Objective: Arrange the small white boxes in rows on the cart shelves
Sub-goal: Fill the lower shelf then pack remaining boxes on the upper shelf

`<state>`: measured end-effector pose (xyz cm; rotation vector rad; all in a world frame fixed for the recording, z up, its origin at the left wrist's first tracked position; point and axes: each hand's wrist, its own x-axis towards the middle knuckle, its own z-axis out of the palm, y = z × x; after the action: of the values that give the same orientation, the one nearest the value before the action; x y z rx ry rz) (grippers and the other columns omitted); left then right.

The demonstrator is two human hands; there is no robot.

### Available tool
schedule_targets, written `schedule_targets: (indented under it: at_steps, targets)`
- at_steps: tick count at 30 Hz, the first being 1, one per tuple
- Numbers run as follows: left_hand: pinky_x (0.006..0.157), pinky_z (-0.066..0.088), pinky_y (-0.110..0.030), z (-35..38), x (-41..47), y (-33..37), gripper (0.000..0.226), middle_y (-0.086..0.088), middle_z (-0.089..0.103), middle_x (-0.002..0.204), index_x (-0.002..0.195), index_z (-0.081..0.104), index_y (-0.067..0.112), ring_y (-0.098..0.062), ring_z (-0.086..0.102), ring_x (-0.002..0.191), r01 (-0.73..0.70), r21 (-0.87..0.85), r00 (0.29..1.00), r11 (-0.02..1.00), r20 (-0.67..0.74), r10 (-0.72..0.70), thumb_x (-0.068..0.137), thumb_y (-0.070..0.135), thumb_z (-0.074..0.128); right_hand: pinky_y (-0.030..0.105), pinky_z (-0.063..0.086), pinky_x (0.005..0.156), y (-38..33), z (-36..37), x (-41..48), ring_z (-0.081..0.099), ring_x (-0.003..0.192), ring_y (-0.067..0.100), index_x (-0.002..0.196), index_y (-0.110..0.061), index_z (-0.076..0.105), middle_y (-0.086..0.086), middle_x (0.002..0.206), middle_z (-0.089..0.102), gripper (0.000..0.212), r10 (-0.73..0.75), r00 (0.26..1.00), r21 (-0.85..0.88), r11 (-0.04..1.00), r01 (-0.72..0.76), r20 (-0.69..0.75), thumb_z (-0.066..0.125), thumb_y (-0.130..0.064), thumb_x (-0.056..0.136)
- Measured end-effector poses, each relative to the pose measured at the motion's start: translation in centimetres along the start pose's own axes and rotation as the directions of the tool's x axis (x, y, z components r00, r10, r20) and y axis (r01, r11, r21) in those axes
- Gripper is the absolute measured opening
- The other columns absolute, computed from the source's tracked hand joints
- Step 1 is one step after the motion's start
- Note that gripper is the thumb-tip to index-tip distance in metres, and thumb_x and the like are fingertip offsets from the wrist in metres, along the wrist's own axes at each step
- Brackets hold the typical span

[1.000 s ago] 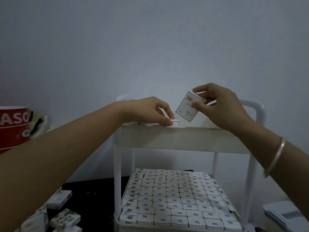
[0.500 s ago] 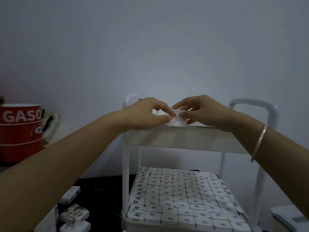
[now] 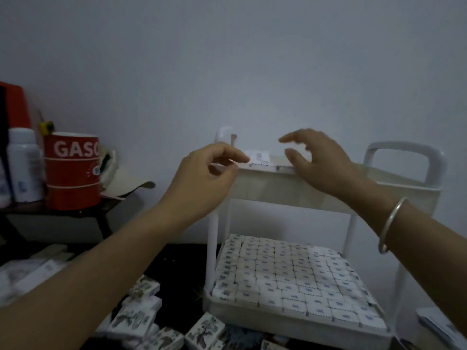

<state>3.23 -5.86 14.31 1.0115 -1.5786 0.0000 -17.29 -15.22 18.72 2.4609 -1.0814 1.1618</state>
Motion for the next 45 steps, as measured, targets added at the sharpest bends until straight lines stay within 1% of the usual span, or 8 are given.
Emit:
schedule_targets:
  at_steps: [4,9,15,24,28,32,37,45]
  targets:
    - [0.075,0.052,-0.020,-4.0,-5.2,-3.2,0.022,0.011,0.072,0.088,0.088,0.070,0.026,-0.007,0.067,0.081,0.094,0.015,0.995,0.995,0.013,-0.095,0.090,0.006,0.061,0.028,0.039,0.084,-6.4,2.9,-3.3,0.053,0.097,0.018,0.104,-0.016,0.066,-0.003,0.101,0.062,0.019,-0.268,0.938,0.156,0.939,0.305,-0.222,0.055,-0.013,0.089]
    - [0.062,0.047,-0.008,-9.8,-13.8,-10.4,0.028,0.011,0.071,0.083,0.085,0.069,0.024,0.001,0.065,0.074,0.426,0.193,0.900,0.884,0.007,-0.435,0.095,0.001,0.055,0.034,0.045,0.084,-13.4,12.0,-7.5,0.059,0.096,0.021,0.102,-0.014,0.068,0.003,0.101,0.067,0.025,-0.439,0.883,0.419,0.842,0.340,0.164,0.053,-0.005,0.085]
    - [0.065,0.038,-0.004,-14.0,-22.3,-14.7,0.031,0.018,0.066,0.095,0.091,0.066,0.035,0.006,0.058,0.081,0.509,0.523,0.820,0.684,-0.053,-0.570,0.093,0.006,0.054,0.036,0.050,0.086,-14.5,24.5,-8.9,0.060,0.107,0.028,0.108,-0.022,0.070,0.005,0.116,0.067,0.033,-0.233,0.737,0.198,0.971,0.136,0.635,0.048,-0.007,0.088]
    - [0.096,0.037,-0.029,-13.1,-22.4,-17.6,0.036,0.008,0.057,0.125,0.128,0.056,0.026,-0.015,0.044,0.118,0.340,0.723,0.855,0.601,0.028,-0.518,0.092,0.025,0.059,0.026,0.037,0.049,-14.4,31.4,-10.0,0.055,0.058,0.017,0.066,-0.015,0.058,-0.001,0.061,0.056,0.056,0.106,0.619,0.021,0.981,-0.194,0.778,0.056,-0.069,0.080]
    - [0.099,0.035,-0.029,-12.6,-22.3,-18.4,0.054,0.007,0.052,0.134,0.141,0.043,0.028,-0.015,0.040,0.121,0.287,0.815,0.802,0.503,0.082,-0.591,0.091,0.036,0.060,0.026,0.044,0.058,-14.4,32.2,-9.7,0.060,0.070,0.017,0.073,-0.016,0.064,-0.001,0.071,0.061,0.049,0.127,0.564,0.044,0.959,-0.278,0.816,0.063,-0.064,0.078]
    - [0.099,0.035,-0.028,-12.4,-22.3,-18.5,0.060,0.006,0.049,0.134,0.142,0.041,0.029,-0.015,0.039,0.121,0.255,0.840,0.794,0.479,0.101,-0.600,0.087,0.040,0.064,0.031,0.052,0.082,-13.7,31.9,-9.9,0.058,0.093,0.015,0.113,-0.017,0.052,-0.003,0.104,0.058,0.054,0.132,0.606,0.120,0.927,-0.356,0.784,0.077,-0.045,0.074]
    - [0.085,0.042,-0.025,-12.5,-21.9,-17.8,0.053,0.008,0.045,0.112,0.127,0.052,0.034,-0.011,0.048,0.107,0.445,0.672,0.778,0.592,0.039,-0.628,0.080,0.027,0.074,0.027,0.050,0.074,-12.5,29.3,-10.4,0.062,0.084,0.014,0.136,-0.033,0.036,-0.006,0.104,0.057,0.064,0.058,0.703,0.280,0.891,-0.356,0.709,0.071,-0.034,0.082]
    - [0.066,0.052,-0.017,-12.9,-18.1,-14.3,0.051,0.014,0.064,0.091,0.102,0.063,0.050,0.000,0.062,0.080,0.550,0.298,0.800,0.781,0.080,-0.594,0.080,0.004,0.065,0.038,0.057,0.067,-11.9,21.1,-9.7,0.065,0.081,0.014,0.104,-0.028,0.045,-0.005,0.096,0.064,0.035,0.078,0.822,0.509,0.751,-0.420,0.564,0.070,-0.028,0.081]
